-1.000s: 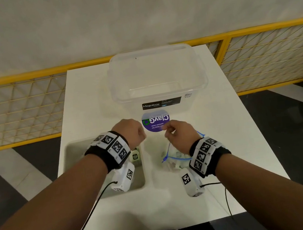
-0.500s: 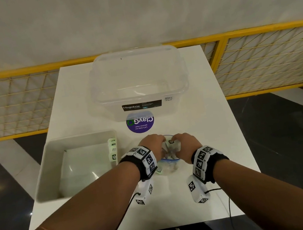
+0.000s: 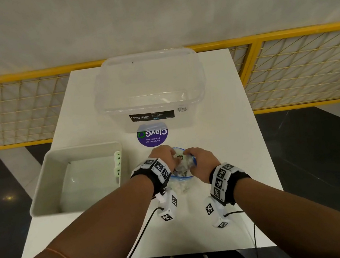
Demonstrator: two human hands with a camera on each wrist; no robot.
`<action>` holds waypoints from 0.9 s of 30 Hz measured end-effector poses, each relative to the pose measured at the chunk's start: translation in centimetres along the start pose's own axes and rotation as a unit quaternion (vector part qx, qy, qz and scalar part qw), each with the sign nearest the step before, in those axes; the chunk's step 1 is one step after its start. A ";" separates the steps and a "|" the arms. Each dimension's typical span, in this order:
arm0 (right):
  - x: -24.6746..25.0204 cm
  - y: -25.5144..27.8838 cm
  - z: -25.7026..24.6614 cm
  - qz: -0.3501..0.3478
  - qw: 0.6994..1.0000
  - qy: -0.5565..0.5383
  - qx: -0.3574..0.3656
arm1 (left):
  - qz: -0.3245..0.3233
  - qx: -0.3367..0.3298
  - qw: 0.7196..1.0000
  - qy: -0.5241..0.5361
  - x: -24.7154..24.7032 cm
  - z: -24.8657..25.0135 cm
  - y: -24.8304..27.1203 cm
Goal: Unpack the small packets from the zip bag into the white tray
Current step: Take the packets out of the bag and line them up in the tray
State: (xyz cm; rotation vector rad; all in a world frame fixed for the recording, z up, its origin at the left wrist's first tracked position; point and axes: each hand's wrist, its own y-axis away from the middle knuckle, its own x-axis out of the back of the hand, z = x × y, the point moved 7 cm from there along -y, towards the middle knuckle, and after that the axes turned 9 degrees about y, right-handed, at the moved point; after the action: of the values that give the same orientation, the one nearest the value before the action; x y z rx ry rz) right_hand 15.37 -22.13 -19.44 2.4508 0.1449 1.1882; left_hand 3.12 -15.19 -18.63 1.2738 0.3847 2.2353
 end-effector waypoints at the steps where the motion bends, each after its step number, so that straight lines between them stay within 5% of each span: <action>1: 0.1 0.0 0.1 0.000 1.000 -0.001 0.004 | 0.006 0.007 1.000 0.017 0.0 -0.1 0.0; 16: 4.5 0.1 -1.8 0.093 0.989 -0.089 0.073 | 0.061 -0.127 0.980 0.140 4.1 1.5 2.7; 27: 2.2 0.6 0.6 0.061 0.991 -0.120 0.009 | 0.012 -0.090 0.992 -0.091 -0.5 2.0 2.0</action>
State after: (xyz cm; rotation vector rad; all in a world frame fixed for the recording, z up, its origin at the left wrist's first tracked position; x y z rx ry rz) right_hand 17.20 -22.26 -17.97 2.6265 -0.0664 0.9317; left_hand 4.44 -17.13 -16.97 1.3772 0.0985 2.0973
